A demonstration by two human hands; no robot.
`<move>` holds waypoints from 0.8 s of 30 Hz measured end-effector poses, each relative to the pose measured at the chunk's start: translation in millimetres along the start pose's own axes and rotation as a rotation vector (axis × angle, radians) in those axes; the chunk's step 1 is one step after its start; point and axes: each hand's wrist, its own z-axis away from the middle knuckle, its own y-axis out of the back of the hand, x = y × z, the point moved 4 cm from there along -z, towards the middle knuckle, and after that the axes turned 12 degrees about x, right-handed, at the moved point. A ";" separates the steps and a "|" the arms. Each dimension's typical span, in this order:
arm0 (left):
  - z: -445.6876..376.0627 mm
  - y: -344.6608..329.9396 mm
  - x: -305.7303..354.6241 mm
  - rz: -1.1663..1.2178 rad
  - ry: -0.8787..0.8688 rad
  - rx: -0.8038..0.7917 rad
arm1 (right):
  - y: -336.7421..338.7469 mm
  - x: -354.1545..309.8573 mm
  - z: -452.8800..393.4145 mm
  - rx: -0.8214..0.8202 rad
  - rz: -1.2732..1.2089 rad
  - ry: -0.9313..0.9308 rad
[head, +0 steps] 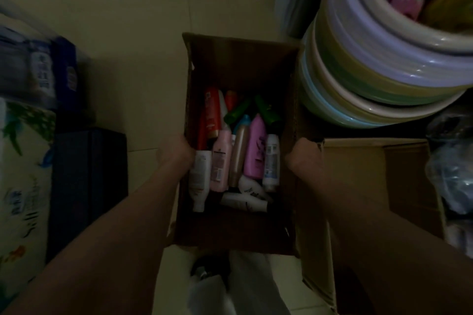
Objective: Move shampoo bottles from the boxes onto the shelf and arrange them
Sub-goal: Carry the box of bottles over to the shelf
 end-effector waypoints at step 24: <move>335.8 190.4 -113.4 0.117 -0.131 -0.046 | 167.2 112.2 361.1 -0.007 -0.072 0.021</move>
